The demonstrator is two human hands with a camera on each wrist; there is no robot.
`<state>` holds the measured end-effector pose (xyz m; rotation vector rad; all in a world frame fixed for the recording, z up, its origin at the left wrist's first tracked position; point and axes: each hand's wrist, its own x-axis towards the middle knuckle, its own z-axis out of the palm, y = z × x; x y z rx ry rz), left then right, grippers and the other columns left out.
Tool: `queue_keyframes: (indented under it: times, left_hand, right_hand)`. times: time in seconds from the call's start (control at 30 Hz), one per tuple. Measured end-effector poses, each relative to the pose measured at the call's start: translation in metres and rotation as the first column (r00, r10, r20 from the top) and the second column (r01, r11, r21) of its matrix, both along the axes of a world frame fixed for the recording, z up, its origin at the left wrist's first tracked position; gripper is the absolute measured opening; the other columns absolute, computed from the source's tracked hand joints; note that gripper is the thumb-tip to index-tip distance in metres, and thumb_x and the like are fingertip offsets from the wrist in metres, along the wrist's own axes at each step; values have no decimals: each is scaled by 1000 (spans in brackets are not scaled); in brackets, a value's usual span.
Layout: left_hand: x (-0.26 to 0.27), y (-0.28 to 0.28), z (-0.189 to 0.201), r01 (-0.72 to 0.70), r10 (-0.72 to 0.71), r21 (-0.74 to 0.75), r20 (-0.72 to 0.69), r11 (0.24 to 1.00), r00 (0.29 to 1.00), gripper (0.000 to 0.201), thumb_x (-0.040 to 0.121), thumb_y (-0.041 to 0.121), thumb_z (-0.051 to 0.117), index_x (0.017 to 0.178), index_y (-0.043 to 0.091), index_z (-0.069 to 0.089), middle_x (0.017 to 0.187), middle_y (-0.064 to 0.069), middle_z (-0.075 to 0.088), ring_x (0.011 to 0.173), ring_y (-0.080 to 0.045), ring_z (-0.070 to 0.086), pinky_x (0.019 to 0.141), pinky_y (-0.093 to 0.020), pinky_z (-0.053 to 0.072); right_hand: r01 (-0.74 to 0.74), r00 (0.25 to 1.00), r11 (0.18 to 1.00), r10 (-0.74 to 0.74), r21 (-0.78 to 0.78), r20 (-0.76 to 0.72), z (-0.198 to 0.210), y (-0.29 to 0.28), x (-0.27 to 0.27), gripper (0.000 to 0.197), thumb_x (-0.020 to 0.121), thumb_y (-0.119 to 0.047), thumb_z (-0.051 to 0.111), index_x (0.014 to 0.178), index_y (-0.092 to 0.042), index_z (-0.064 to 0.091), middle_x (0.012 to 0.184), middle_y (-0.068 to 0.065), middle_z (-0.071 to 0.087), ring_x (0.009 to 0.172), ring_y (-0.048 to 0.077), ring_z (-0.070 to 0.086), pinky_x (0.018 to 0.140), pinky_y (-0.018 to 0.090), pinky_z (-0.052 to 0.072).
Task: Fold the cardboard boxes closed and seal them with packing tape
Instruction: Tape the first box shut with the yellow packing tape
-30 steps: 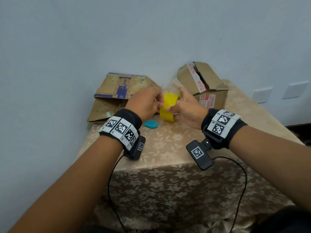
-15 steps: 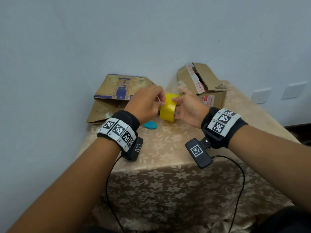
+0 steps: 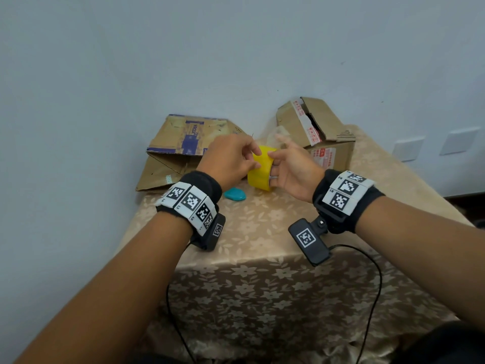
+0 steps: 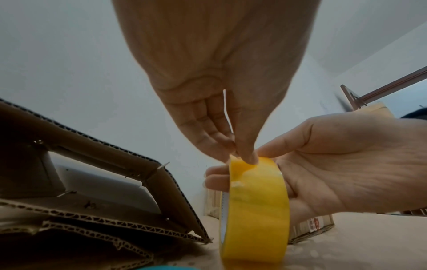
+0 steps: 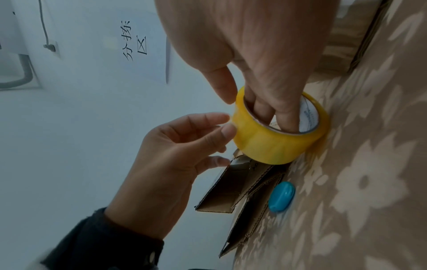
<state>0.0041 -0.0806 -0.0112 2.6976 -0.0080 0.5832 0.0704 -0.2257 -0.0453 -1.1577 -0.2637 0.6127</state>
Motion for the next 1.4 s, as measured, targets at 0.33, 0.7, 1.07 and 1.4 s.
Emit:
queue_keyframes:
  times: [0.33, 0.7, 1.07, 1.4]
  left_hand:
    - [0, 1, -1, -4, 4, -1, -19, 1000, 1000, 9, 82, 20, 81, 84, 21, 73, 74, 12, 65, 67, 0, 57, 67, -26, 51]
    - [-5, 5, 2, 85, -145, -330, -162, 940, 976, 16, 94, 5, 69, 90, 21, 65, 81, -2, 58, 64, -6, 58, 54, -27, 56]
    - [-13, 8, 12, 162, -272, -468, -178, 869, 946, 13, 96, 1, 64, 99, 14, 65, 78, -6, 59, 64, -24, 49, 48, -25, 43]
    - [-18, 12, 22, 87, -133, -268, -161, 959, 978, 41, 92, 17, 71, 132, 21, 63, 101, 1, 62, 83, -14, 62, 65, -32, 59]
  right_hand:
    - [5, 1000, 1000, -4, 29, -20, -1, 0, -1, 69, 105, 2, 43, 160, -32, 19, 138, 25, 59, 104, 40, 66, 89, 59, 56]
    - [51, 997, 999, -50, 16, -54, -4, 6, 1, 67, 106, -1, 45, 161, -32, 21, 150, 16, 50, 115, 38, 67, 88, 58, 57]
    - [123, 982, 990, -131, -68, -133, 0, 18, 2, 40, 106, -9, 44, 146, -11, 43, 122, 19, 64, 91, 29, 69, 76, 50, 61]
    - [89, 988, 996, -86, 20, -128, 6, 4, -1, 49, 108, -5, 38, 152, -24, 28, 127, 23, 67, 90, 32, 73, 79, 51, 57]
